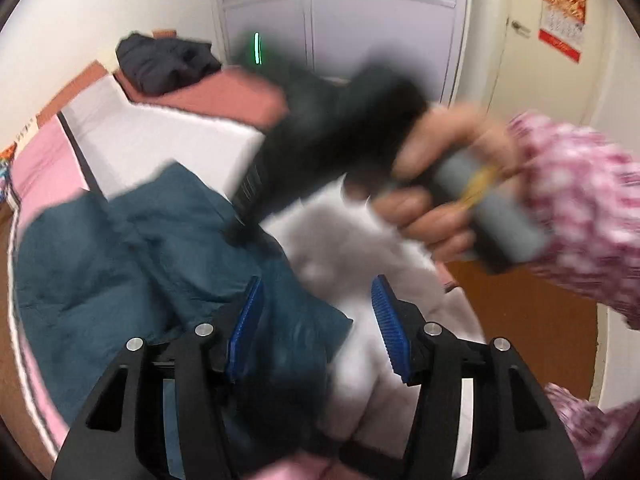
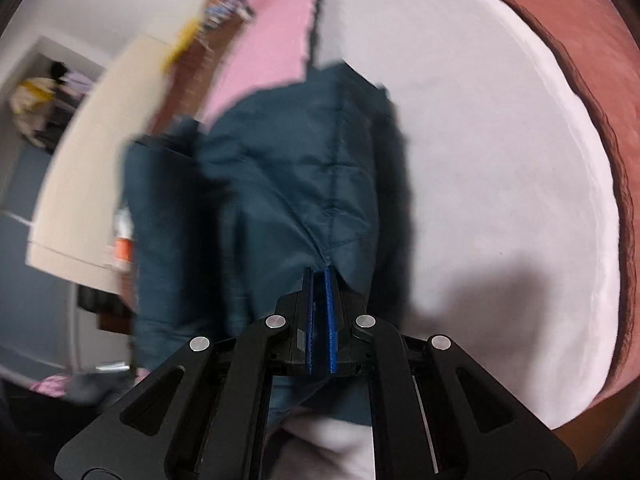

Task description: Fold large clothes

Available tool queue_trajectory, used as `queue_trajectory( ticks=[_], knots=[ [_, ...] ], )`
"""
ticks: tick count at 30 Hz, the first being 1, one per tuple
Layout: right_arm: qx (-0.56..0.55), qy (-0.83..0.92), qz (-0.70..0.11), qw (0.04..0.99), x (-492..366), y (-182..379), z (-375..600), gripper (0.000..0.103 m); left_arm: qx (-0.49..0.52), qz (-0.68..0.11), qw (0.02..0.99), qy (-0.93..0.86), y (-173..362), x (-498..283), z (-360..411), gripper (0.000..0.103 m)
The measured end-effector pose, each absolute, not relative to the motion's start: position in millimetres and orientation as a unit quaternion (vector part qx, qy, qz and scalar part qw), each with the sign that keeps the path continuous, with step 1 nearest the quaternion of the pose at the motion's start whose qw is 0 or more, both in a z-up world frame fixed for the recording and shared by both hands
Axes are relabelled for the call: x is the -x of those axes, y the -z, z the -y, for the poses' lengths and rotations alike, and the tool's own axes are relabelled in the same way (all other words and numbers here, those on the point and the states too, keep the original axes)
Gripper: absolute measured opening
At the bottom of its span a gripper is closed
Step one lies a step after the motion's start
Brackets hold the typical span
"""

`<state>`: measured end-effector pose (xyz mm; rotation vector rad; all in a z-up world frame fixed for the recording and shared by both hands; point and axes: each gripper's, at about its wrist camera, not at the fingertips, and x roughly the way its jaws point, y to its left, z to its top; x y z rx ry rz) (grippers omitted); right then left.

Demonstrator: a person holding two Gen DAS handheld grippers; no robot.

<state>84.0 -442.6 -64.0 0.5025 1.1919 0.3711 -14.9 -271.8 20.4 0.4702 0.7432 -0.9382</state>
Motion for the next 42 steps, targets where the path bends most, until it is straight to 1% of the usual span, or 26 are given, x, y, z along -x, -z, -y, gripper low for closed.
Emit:
queue_trajectory(
  ticks=[2,3,5,7,8,9,10,11,13,16,17,18,19,20,21,25,29,31,34,37,42],
  knots=[
    [-0.230,-0.158,-0.555,0.784,-84.1,64.9,441.5,0.005,-0.193,-0.336,0.816,0.429,-47.2,15.1,242.0,0.054],
    [-0.233,-0.161,-0.547,0.788,-72.9,63.3,447.7,0.008,-0.176,-0.332,0.826,0.419,-58.2,12.6,226.8,0.054],
    [-0.253,-0.184,-0.520,0.795,-61.3,41.4,445.9,0.008,-0.135,-0.329,0.850,0.389,-77.7,2.2,191.8,0.056],
    [-0.266,-0.215,-0.491,0.801,-56.7,16.9,437.1,0.026,-0.104,-0.326,0.870,0.356,-85.6,-8.2,162.3,0.056],
    [-0.268,-0.225,-0.480,0.805,-52.6,3.4,438.1,0.052,-0.095,-0.329,0.877,0.336,-84.6,-13.8,147.7,0.056],
    [-0.268,-0.233,-0.470,0.808,-54.5,-4.7,433.5,0.067,-0.092,-0.334,0.882,0.319,-80.8,-18.2,138.7,0.056],
    [-0.265,-0.240,-0.463,0.811,-58.8,-13.2,423.5,0.068,-0.084,-0.340,0.885,0.307,-75.5,-21.0,128.5,0.056],
    [-0.262,-0.248,-0.465,0.808,-65.8,-18.8,414.5,0.068,-0.072,-0.349,0.883,0.305,-70.2,-21.8,122.5,0.056],
    [-0.239,-0.246,-0.495,0.798,-87.6,-17.7,388.7,0.068,-0.057,-0.364,0.880,0.300,-58.8,-18.6,118.2,0.056],
    [-0.202,-0.202,-0.536,0.794,-106.9,-7.8,368.7,0.068,-0.040,-0.350,0.885,0.305,-59.7,-16.4,109.7,0.056],
    [-0.201,-0.196,-0.541,0.793,-110.3,-1.8,364.7,0.058,-0.035,-0.347,0.886,0.306,-59.9,-23.2,105.4,0.056],
    [-0.208,-0.198,-0.547,0.787,-117.8,4.8,367.3,0.035,-0.026,-0.347,0.885,0.309,-59.7,-27.2,103.4,0.056],
    [-0.220,-0.209,-0.553,0.776,-122.7,8.7,367.0,0.022,-0.016,-0.351,0.884,0.307,-57.7,-32.8,101.1,0.056],
    [-0.240,-0.225,-0.556,0.763,-125.3,11.0,366.3,0.013,-0.008,-0.354,0.883,0.308,-56.4,-35.6,99.6,0.056],
    [-0.248,-0.231,-0.551,0.763,-126.3,9.7,365.2,0.008,-0.003,-0.361,0.879,0.311,-51.8,-39.9,100.1,0.056],
    [-0.260,-0.257,-0.491,0.791,-103.7,-17.9,379.5,0.006,-0.012,-0.377,0.867,0.325,-37.3,-34.4,113.0,0.056],
    [-0.276,-0.230,-0.471,0.806,-84.8,-24.5,414.3,0.006,-0.019,-0.367,0.858,0.358,-35.1,-31.6,134.5,0.056],
    [-0.285,-0.196,-0.474,0.810,-77.5,-10.3,439.3,0.006,-0.020,-0.372,0.850,0.372,-31.3,-35.8,150.3,0.056],
    [-0.305,-0.154,-0.487,0.804,-70.0,13.6,469.5,0.006,-0.054,-0.363,0.845,0.389,-24.9,-36.9,176.7,0.056],
    [-0.310,-0.126,-0.495,0.802,-71.9,36.7,485.9,0.006,-0.074,-0.371,0.829,0.412,-13.7,-40.2,203.1,0.056],
    [-0.317,-0.110,-0.511,0.791,-83.3,68.2,497.9,0.006,-0.148,-0.377,0.824,0.397,15.7,-44.8,237.8,0.057]
  ],
)
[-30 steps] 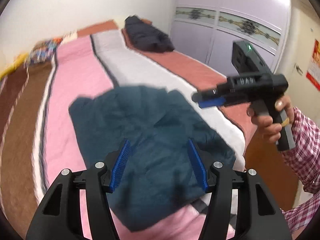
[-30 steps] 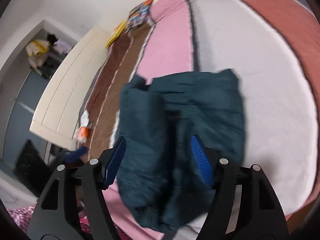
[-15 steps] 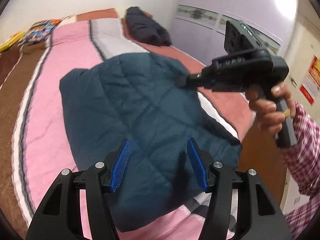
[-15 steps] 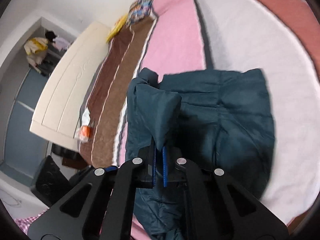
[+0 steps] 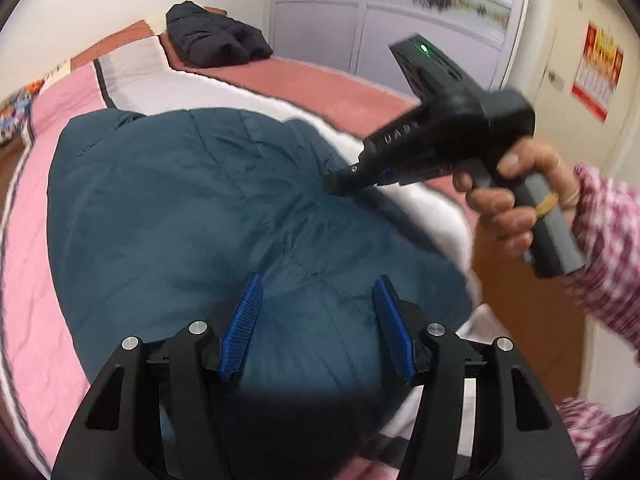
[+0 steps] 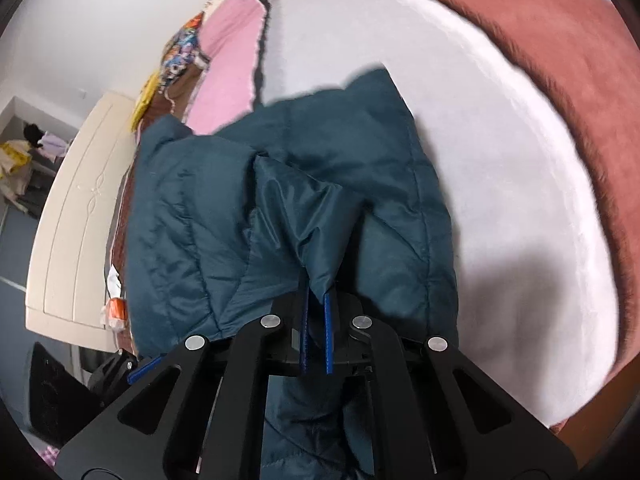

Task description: Fold large clothes

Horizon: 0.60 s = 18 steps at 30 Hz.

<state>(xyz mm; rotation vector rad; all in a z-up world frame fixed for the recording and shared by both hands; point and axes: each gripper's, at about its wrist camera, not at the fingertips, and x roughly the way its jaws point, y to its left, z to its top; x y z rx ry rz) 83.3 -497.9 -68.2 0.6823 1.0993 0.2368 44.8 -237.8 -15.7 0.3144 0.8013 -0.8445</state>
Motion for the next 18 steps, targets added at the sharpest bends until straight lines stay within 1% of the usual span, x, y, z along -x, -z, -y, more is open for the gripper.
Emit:
queue_trajectory(
  ticks=[3,5,7,9,12,15,18],
  knots=[
    [-0.316,-0.106,-0.526,0.783,-88.5,84.1,495.5,0.010,-0.175,-0.378,0.824,0.385,28.1,-40.5,245.9,0.059],
    [-0.329,-0.100,-0.523,0.780,-85.2,77.8,499.0,0.011,-0.183,-0.379,0.824,0.379,30.2,-40.3,245.9,0.060],
    [-0.333,-0.087,-0.506,0.791,-75.6,59.8,508.1,0.012,-0.179,-0.384,0.825,0.375,28.1,-44.5,243.1,0.060],
    [-0.311,-0.049,-0.469,0.825,-57.6,28.2,520.7,0.014,-0.168,-0.389,0.825,0.373,26.0,-46.0,239.8,0.060],
    [-0.325,-0.088,-0.429,0.838,-47.1,-7.1,513.1,0.014,-0.161,-0.390,0.827,0.373,26.1,-46.0,237.1,0.061],
    [-0.293,-0.146,-0.454,0.829,-63.4,-11.6,477.2,0.013,-0.156,-0.390,0.828,0.370,28.5,-44.0,239.0,0.062],
    [-0.237,-0.112,-0.500,0.825,-90.2,10.8,456.1,0.012,-0.154,-0.390,0.830,0.369,30.0,-43.4,238.6,0.062]
  ],
)
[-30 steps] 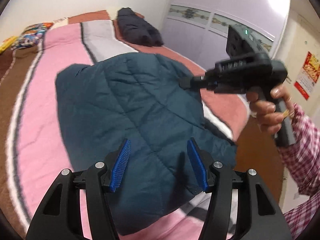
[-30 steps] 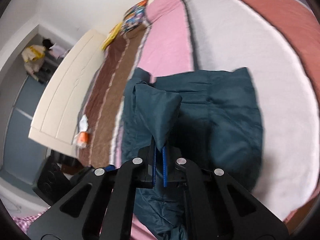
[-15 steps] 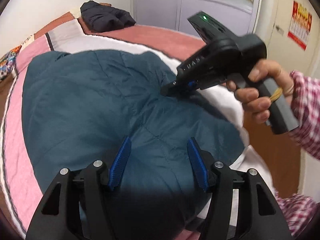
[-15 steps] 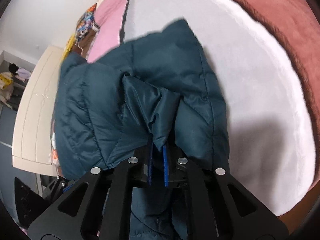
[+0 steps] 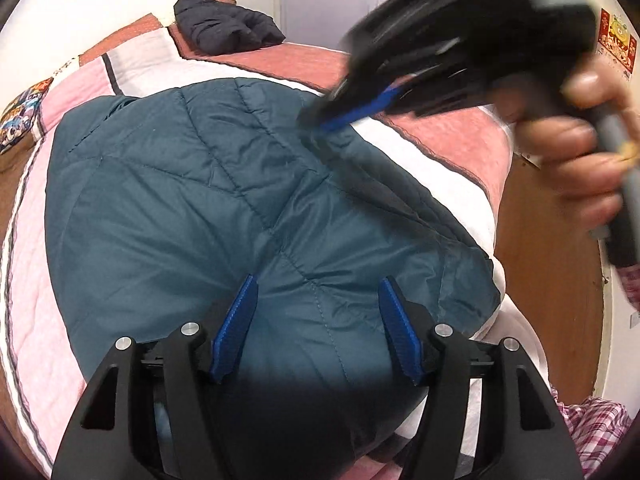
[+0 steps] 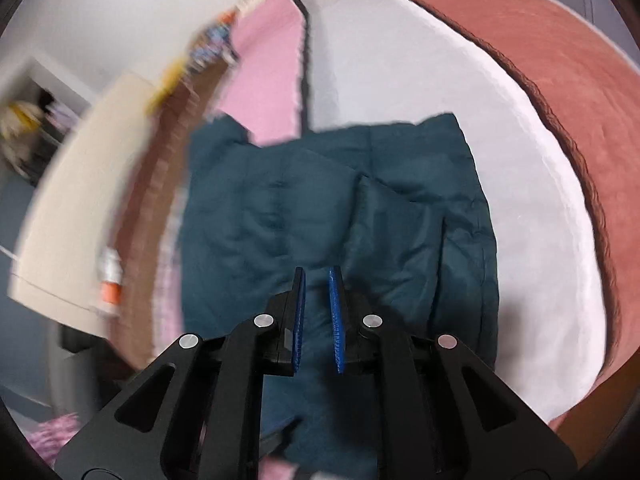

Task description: Fold large clothes

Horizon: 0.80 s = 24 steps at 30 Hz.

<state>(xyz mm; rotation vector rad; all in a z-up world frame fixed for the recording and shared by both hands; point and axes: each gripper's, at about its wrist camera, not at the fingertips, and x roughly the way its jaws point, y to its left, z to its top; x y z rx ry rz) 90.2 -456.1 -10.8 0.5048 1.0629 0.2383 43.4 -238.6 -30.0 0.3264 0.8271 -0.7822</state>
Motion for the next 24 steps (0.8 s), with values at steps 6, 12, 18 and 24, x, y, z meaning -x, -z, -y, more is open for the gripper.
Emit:
queue_trajectory(
  ticks=[6,12,18,24],
  knots=[
    [-0.244,-0.088,-0.546,0.796,-113.5,54.0,458.6,0.003,-0.134,-0.394,0.831,0.370,34.3,-49.8,238.9,0.062],
    [-0.225,-0.076,-0.552,0.799,-116.6,67.0,460.1,0.003,-0.138,-0.396,0.829,0.370,37.4,-51.1,240.9,0.062],
    [-0.176,-0.060,-0.528,0.828,-104.5,31.7,442.4,0.010,-0.079,-0.408,0.835,0.361,0.1,-59.7,214.0,0.061],
    [-0.139,-0.054,-0.479,0.865,-43.8,-10.8,444.3,0.011,-0.056,-0.397,0.867,0.297,-27.5,-67.3,160.2,0.061]
  ],
)
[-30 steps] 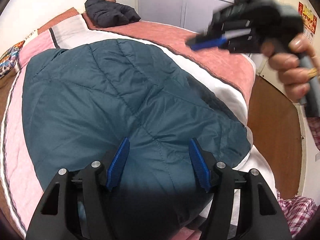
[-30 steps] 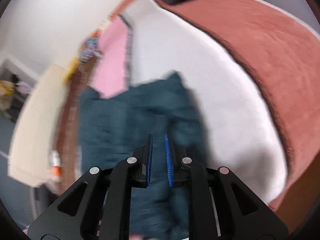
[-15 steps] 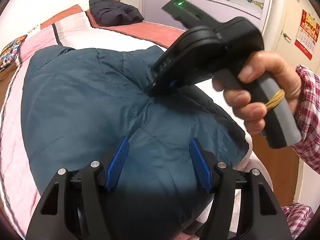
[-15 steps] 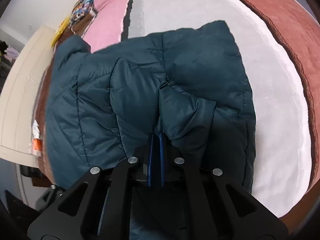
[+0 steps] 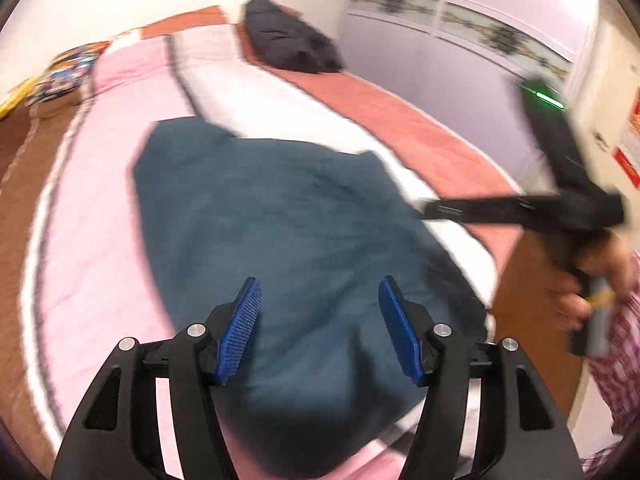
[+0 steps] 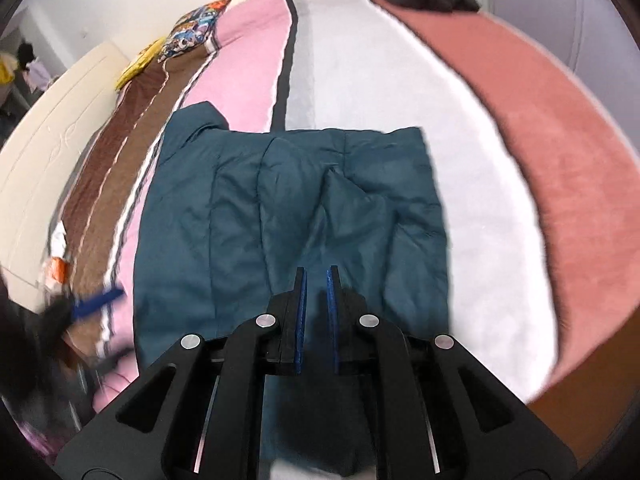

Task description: Fold large clothes

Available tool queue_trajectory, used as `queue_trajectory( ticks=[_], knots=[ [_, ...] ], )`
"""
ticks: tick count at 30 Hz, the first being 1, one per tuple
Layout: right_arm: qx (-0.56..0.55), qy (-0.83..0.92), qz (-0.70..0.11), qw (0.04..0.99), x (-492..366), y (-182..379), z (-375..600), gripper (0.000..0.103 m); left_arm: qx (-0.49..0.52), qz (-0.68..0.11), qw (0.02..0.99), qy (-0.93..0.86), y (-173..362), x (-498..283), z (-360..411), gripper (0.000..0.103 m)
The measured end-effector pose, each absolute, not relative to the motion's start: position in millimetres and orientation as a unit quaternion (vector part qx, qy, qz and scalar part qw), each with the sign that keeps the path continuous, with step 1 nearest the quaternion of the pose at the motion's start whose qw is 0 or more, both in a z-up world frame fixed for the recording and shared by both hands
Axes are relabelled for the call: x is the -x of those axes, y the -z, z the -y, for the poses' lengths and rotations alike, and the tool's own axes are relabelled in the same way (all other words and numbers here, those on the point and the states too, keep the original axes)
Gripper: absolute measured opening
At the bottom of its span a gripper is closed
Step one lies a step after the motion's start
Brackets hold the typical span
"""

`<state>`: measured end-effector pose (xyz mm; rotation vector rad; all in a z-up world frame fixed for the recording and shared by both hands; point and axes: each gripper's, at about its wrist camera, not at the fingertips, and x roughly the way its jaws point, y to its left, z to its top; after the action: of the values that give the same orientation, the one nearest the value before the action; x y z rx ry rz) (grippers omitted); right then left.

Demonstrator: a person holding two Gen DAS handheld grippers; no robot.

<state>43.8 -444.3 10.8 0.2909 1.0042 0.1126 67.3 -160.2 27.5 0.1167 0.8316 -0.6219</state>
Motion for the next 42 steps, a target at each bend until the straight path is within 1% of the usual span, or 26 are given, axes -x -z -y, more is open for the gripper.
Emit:
queue_trajectory(
  ticks=[3,7,10,12,13,14,15,16,17,19,20,24,28,31,33,34,36,40,41,42],
  knots=[
    [-0.125,-0.052,-0.473,0.871,-5.6,-16.5,435.3,0.011,-0.053,-0.398,0.877,0.262,-27.5,-72.3,137.1,0.061],
    [-0.128,-0.042,-0.493,0.860,44.3,-0.6,416.4,0.011,-0.044,-0.401,0.886,0.229,-24.1,-93.3,119.6,0.061],
    [-0.156,-0.045,-0.513,0.843,69.1,13.1,405.1,0.011,-0.009,-0.411,0.886,0.216,-21.7,-115.3,102.5,0.061],
    [-0.189,-0.057,-0.530,0.825,85.5,22.9,403.9,0.012,0.017,-0.427,0.877,0.221,-18.2,-130.2,94.0,0.065],
    [-0.217,-0.067,-0.536,0.813,92.8,28.3,406.0,0.015,0.042,-0.441,0.867,0.227,-13.6,-136.9,87.5,0.071],
    [-0.232,-0.066,-0.539,0.807,97.2,30.7,409.0,0.028,0.058,-0.449,0.861,0.232,-10.8,-138.6,83.8,0.073],
    [-0.240,-0.057,-0.538,0.806,100.7,30.0,412.2,0.045,0.076,-0.457,0.854,0.239,-6.6,-138.8,79.0,0.074],
    [-0.253,-0.037,-0.530,0.809,100.7,27.4,420.8,0.052,0.094,-0.462,0.846,0.247,-2.3,-139.1,75.9,0.076],
    [-0.259,-0.024,-0.522,0.813,97.1,22.3,428.4,0.064,0.110,-0.469,0.839,0.254,3.8,-139.0,73.2,0.078],
    [-0.268,-0.024,-0.498,0.825,80.8,8.9,443.2,0.070,0.136,-0.484,0.824,0.263,18.9,-137.2,69.6,0.079],
    [-0.272,-0.036,-0.488,0.829,67.3,4.2,449.5,0.077,0.146,-0.491,0.817,0.265,24.9,-135.2,72.6,0.079],
    [-0.281,-0.042,-0.483,0.828,2.5,8.5,467.7,0.083,0.171,-0.517,0.797,0.262,50.1,-133.6,70.3,0.079],
    [-0.295,-0.034,-0.523,0.799,-61.2,44.6,483.9,0.085,0.186,-0.521,0.781,0.290,58.9,-136.3,76.2,0.082],
    [-0.299,-0.042,-0.538,0.787,-82.8,62.6,489.6,0.090,0.186,-0.521,0.774,0.306,68.5,-141.7,82.9,0.084],
    [-0.304,-0.059,-0.545,0.779,-92.3,71.5,492.0,0.097,0.198,-0.525,0.765,0.316,77.1,-147.3,85.7,0.088],
    [-0.302,-0.059,-0.546,0.779,-95.9,74.7,494.1,0.098,0.202,-0.529,0.761,0.315,82.4,-151.2,87.6,0.093],
    [-0.330,-0.078,-0.563,0.753,-105.2,91.7,497.5,0.098,0.210,-0.538,0.751,0.320,90.5,-156.2,92.9,0.097],
    [-0.358,-0.100,-0.570,0.733,-109.7,112.8,492.8,0.099,0.211,-0.545,0.746,0.320,97.2,-163.2,103.2,0.098],
    [-0.359,-0.107,-0.566,0.734,-108.8,112.7,493.3,0.097,0.208,-0.546,0.746,0.320,96.0,-163.0,103.5,0.096],
    [-0.359,-0.112,-0.564,0.735,-107.9,113.0,493.4,0.092,0.206,-0.545,0.747,0.319,94.5,-162.3,104.3,0.094]
  ],
)
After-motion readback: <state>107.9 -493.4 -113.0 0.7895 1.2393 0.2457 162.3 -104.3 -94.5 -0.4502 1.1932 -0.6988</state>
